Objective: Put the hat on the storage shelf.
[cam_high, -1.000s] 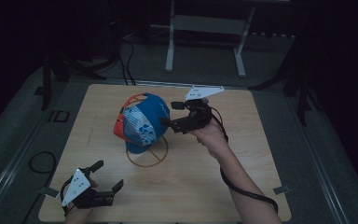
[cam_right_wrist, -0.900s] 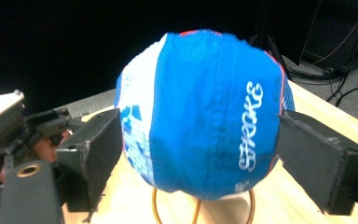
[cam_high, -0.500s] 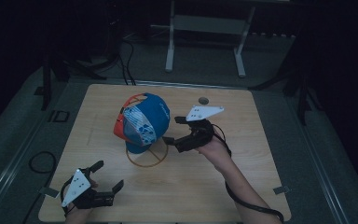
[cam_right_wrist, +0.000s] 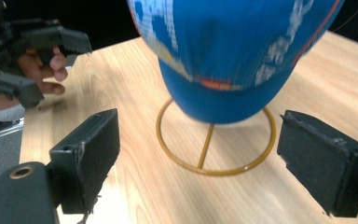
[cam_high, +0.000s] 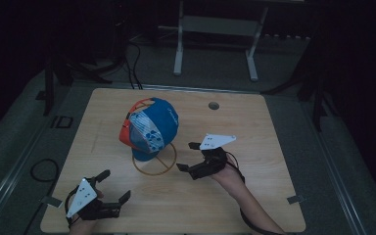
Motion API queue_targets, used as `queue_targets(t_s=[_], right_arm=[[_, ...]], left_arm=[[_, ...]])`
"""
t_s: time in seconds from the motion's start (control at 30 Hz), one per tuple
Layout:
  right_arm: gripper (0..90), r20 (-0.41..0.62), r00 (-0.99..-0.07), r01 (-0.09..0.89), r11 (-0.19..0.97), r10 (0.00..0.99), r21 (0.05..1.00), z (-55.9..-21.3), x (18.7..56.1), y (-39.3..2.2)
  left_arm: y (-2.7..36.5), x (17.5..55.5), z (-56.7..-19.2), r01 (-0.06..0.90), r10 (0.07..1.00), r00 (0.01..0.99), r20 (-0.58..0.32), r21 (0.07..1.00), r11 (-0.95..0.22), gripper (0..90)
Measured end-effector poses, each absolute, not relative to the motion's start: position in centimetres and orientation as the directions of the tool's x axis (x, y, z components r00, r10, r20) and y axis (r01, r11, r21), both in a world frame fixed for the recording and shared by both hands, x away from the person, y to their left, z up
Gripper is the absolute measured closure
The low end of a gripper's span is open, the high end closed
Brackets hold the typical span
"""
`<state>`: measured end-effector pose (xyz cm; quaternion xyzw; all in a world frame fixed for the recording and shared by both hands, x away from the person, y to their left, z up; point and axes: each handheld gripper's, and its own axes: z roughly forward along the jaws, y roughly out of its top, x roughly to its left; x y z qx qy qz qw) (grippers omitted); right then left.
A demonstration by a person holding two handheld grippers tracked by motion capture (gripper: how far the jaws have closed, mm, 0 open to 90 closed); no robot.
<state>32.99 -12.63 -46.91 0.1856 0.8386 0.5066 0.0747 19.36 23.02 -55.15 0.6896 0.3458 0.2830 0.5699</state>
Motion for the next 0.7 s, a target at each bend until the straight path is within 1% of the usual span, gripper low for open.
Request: queue_targets(t_s=[0.07, 0.4, 0.7], right_arm=[[12.7, 0.068, -0.919, 0.241, 0.419, 0.387, 0.875, -47.2, 32.9, -12.7], [13.1, 0.085, -0.918, 0.272, 0.459, 0.387, 0.846, -51.1, 32.5, -13.5], [13.3, 0.075, -0.917, 0.263, 0.453, 0.391, 0.852, -53.0, 32.0, -15.0]], left_arm=[[23.0, 19.4, -55.2, 0.154, 0.798, 0.603, -0.005, 0.982, -0.110, 1.9], [23.0, 19.6, -55.6, 0.169, 0.797, 0.604, -0.009, 0.979, -0.116, 1.8], [22.8, 19.7, -56.0, 0.185, 0.788, 0.615, -0.010, 0.974, -0.132, 1.9]])
